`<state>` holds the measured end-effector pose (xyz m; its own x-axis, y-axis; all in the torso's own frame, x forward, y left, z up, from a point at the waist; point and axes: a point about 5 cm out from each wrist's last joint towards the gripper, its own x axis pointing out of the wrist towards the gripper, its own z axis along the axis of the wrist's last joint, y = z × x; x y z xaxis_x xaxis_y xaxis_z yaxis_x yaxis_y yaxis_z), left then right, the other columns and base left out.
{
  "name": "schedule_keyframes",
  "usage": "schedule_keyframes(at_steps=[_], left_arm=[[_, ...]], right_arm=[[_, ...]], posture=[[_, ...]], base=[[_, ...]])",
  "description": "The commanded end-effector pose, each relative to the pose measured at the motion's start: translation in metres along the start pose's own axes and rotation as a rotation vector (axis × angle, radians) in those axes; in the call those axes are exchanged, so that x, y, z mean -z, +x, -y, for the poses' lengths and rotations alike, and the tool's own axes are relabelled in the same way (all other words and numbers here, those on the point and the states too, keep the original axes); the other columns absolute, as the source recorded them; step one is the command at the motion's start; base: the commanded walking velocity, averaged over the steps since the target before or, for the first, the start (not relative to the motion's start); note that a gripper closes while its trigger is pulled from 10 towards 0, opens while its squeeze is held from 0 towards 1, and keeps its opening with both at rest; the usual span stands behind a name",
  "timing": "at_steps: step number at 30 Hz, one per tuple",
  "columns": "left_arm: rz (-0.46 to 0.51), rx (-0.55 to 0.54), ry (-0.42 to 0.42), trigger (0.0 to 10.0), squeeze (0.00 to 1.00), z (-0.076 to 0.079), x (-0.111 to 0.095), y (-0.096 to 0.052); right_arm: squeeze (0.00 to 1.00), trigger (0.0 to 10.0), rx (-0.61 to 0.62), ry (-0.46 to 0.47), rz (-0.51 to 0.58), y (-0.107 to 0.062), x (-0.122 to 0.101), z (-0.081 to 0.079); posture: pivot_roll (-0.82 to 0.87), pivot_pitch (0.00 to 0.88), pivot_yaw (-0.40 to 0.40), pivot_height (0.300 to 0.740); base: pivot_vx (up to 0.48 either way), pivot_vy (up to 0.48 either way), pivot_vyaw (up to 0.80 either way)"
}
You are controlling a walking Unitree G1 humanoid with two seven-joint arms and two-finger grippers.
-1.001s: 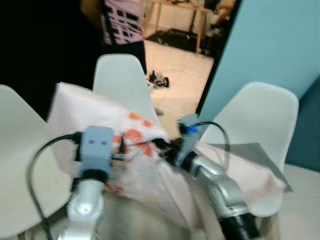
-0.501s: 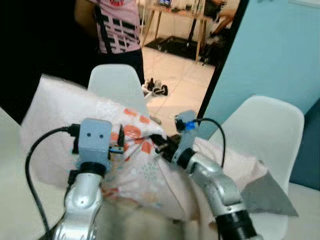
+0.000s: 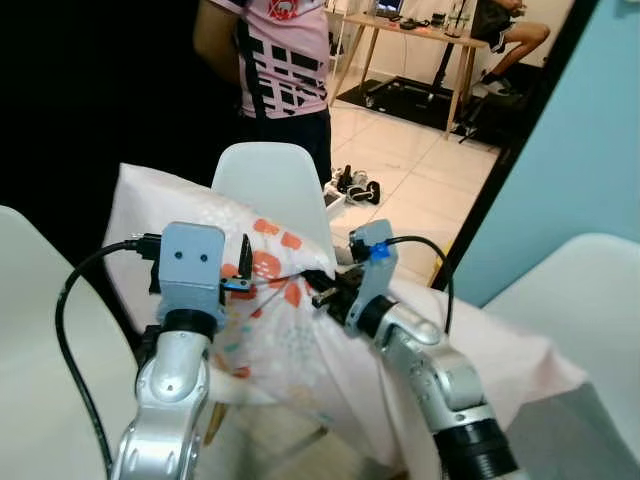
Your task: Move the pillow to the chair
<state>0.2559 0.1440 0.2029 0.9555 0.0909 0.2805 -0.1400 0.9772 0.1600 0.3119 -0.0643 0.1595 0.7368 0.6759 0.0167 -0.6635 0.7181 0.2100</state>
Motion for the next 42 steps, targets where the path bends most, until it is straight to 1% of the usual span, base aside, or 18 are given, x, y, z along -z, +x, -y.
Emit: schedule_keyframes(at_steps=[1,14,17,20,21,22,23,25,26,28,30,31,33,34,38,42], left_arm=[[-0.005,0.024,-0.009,10.0,0.0,0.007,0.001,0.0],[-0.002,0.023,-0.014,10.0,0.0,0.008,0.0,0.0],[0.0,0.02,-0.018,10.0,0.0,0.007,-0.001,0.001],[-0.001,0.018,-0.02,10.0,0.0,0.007,-0.001,0.002],[-0.019,-0.014,-0.041,10.0,0.0,0.004,0.001,0.003],[-0.019,-0.014,-0.041,10.0,0.0,0.004,0.001,0.003],[-0.027,-0.022,-0.048,10.0,0.0,0.003,0.002,0.003],[-0.027,-0.022,-0.048,10.0,0.0,0.003,0.002,0.003],[-0.032,-0.028,-0.052,10.0,0.0,0.002,0.002,0.003],[-0.032,-0.028,-0.052,10.0,0.0,0.002,0.002,0.003],[-0.043,-0.044,-0.046,10.0,0.0,0.0,0.002,0.004],[-0.043,-0.044,-0.046,10.0,0.0,0.0,0.002,0.004],[-0.048,-0.058,-0.04,10.0,0.0,-0.001,0.002,0.005],[-0.048,-0.058,-0.04,10.0,0.0,-0.001,0.002,0.005],[-0.048,-0.068,-0.035,10.0,0.0,-0.001,0.0,0.006],[-0.049,-0.072,-0.032,10.0,0.0,-0.002,0.0,0.006]], right_arm=[[0.0,10.0,0.004,-0.029,0.08,-0.002,-0.018,0.003],[0.0,10.0,0.055,-0.071,0.061,0.0,-0.019,0.01],[0.0,10.0,0.076,-0.114,0.076,0.001,-0.025,0.013],[0.0,10.0,0.079,-0.119,0.079,0.001,-0.025,0.013],[0.0,10.0,0.039,-0.145,0.024,0.004,-0.023,0.01],[0.0,10.0,0.039,-0.145,0.024,0.004,-0.023,0.01],[0.0,10.0,0.018,-0.152,0.001,0.004,-0.022,0.008],[0.0,10.0,0.018,-0.152,0.001,0.004,-0.022,0.008],[0.0,10.0,0.004,-0.144,-0.033,0.004,-0.019,0.008],[0.0,10.0,0.004,-0.144,-0.033,0.004,-0.019,0.008],[0.0,10.0,-0.056,-0.106,-0.09,0.003,-0.016,0.004],[0.0,10.0,-0.056,-0.106,-0.09,0.003,-0.016,0.004],[0.0,10.0,-0.14,-0.073,-0.106,0.0,-0.017,-0.003],[0.0,10.0,-0.14,-0.073,-0.106,0.0,-0.017,-0.003],[0.0,10.0,-0.25,-0.066,-0.093,-0.004,-0.02,-0.014],[0.0,10.0,-0.272,-0.084,-0.108,-0.005,-0.019,-0.016]], posture=[[0.11,0.0,-0.115,0.74],[0.11,0.0,-0.116,0.74],[0.11,0.0,-0.116,0.74],[0.11,0.0,-0.116,0.74],[0.11,0.0,-0.115,0.735],[0.11,0.0,-0.115,0.735],[0.11,0.0,-0.115,0.73],[0.11,0.0,-0.115,0.73],[0.11,0.0,-0.115,0.725],[0.11,0.0,-0.115,0.725],[0.11,0.0,-0.115,0.715],[0.11,0.0,-0.115,0.715],[0.1,0.0,-0.115,0.705],[0.1,0.0,-0.115,0.705],[0.1,0.0,-0.113,0.685],[0.09,0.0,-0.114,0.675]], base=[[0.424,0.0,0.0],[0.419,0.0,0.0],[0.423,0.0,0.0],[0.42,0.0,0.0],[0.0,0.0,0.0],[0.0,0.0,0.0],[0.0,0.0,0.0],[0.0,0.0,0.0],[0.0,0.0,0.0],[0.0,0.0,0.0],[0.0,0.0,0.0],[0.0,0.0,0.0],[0.0,0.0,0.0],[0.0,0.0,0.0],[0.0,0.0,0.0],[0.0,0.0,0.0]])
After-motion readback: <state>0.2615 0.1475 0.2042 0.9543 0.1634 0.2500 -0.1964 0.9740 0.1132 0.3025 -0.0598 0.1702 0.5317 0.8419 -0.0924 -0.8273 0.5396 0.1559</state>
